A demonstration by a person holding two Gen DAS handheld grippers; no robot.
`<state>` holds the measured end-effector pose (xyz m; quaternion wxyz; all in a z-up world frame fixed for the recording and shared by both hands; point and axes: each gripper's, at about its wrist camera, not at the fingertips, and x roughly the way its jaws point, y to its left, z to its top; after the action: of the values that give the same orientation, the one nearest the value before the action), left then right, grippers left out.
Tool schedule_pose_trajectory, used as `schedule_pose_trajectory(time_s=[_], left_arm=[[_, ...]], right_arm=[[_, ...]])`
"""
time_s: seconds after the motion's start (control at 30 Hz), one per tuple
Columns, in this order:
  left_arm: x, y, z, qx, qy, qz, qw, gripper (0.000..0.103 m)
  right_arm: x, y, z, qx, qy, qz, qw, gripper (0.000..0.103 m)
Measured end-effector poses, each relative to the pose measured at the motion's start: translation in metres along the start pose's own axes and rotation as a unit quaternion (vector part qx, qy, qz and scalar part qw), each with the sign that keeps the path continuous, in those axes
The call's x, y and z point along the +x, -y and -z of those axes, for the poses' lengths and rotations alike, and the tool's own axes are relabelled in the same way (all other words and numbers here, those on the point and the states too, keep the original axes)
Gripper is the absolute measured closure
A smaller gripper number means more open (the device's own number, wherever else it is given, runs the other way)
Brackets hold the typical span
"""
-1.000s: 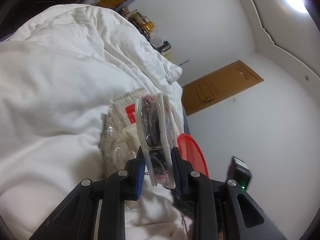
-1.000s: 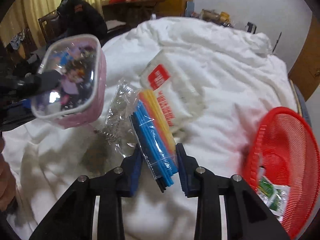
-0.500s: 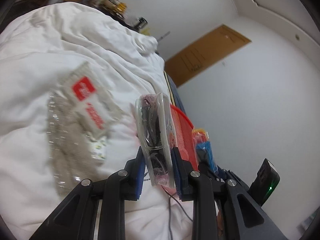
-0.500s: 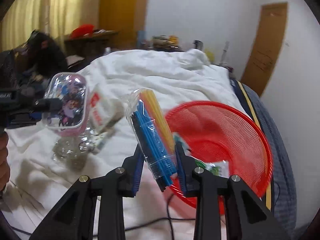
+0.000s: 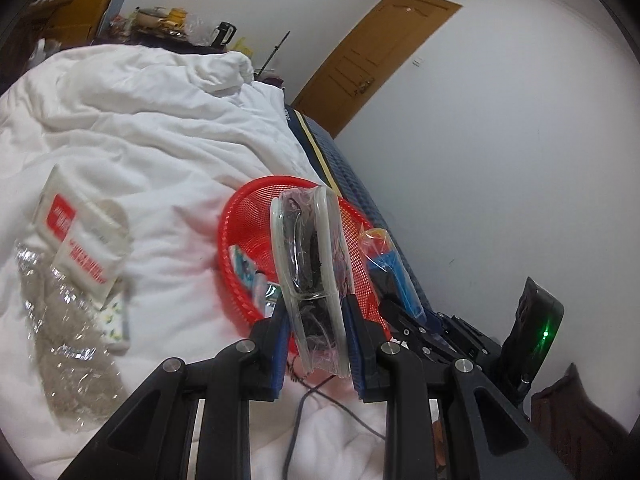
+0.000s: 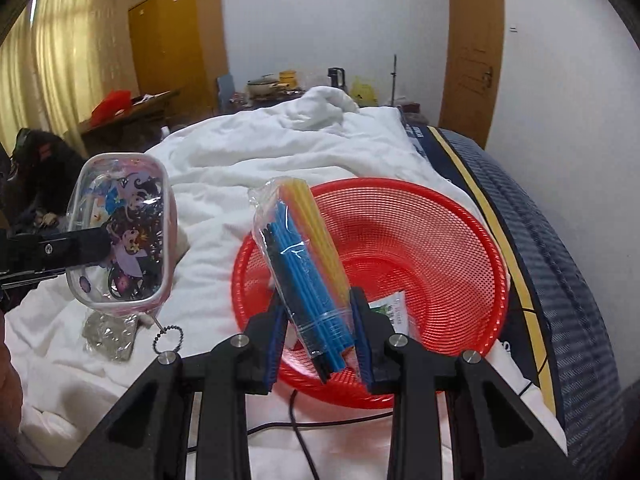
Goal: Organize soft objects
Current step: 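Carry the sticker box with the left tool while the right tool carries the straw bag to the basket, then lower and release the sticker box from the left tool while the right tool releases the straw bag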
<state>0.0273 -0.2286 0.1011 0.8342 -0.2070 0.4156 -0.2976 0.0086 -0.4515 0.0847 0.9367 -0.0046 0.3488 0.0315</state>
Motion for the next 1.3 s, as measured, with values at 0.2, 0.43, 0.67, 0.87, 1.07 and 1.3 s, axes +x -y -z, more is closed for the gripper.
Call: schedule_pose_trajectory(time_s=[0.2, 0.43, 0.67, 0.87, 1.07, 1.3], left_arm=[[0.026, 0.027, -0.009, 0.026, -0.011, -0.018, 0.9994, 0.078], [0.064, 0.044, -0.018, 0.044, -0.024, -0.047, 0.9976, 0.077], [0.108, 0.048, -0.020, 0.066, -0.047, -0.065, 0.9946, 0.077], [0.137, 0.045, -0.013, 0.079, -0.053, -0.096, 0.9909, 0.077], [0.152, 0.043, -0.006, 0.089, -0.067, -0.111, 0.9876, 0.077], [0.171, 0.045, -0.010, 0.095, -0.083, -0.121, 0.9846, 0.077]], right_arm=[[0.002, 0.016, -0.001, 0.019, -0.003, 0.011, 1.000, 0.073], [0.015, 0.036, -0.002, 0.036, -0.011, 0.034, 0.999, 0.073], [0.034, 0.056, 0.001, 0.051, -0.028, 0.047, 0.997, 0.073], [0.047, 0.068, 0.003, 0.056, -0.036, 0.055, 0.996, 0.073], [0.059, 0.075, 0.003, 0.059, -0.054, 0.049, 0.996, 0.073], [0.086, 0.087, -0.009, 0.059, -0.087, 0.047, 0.993, 0.073]])
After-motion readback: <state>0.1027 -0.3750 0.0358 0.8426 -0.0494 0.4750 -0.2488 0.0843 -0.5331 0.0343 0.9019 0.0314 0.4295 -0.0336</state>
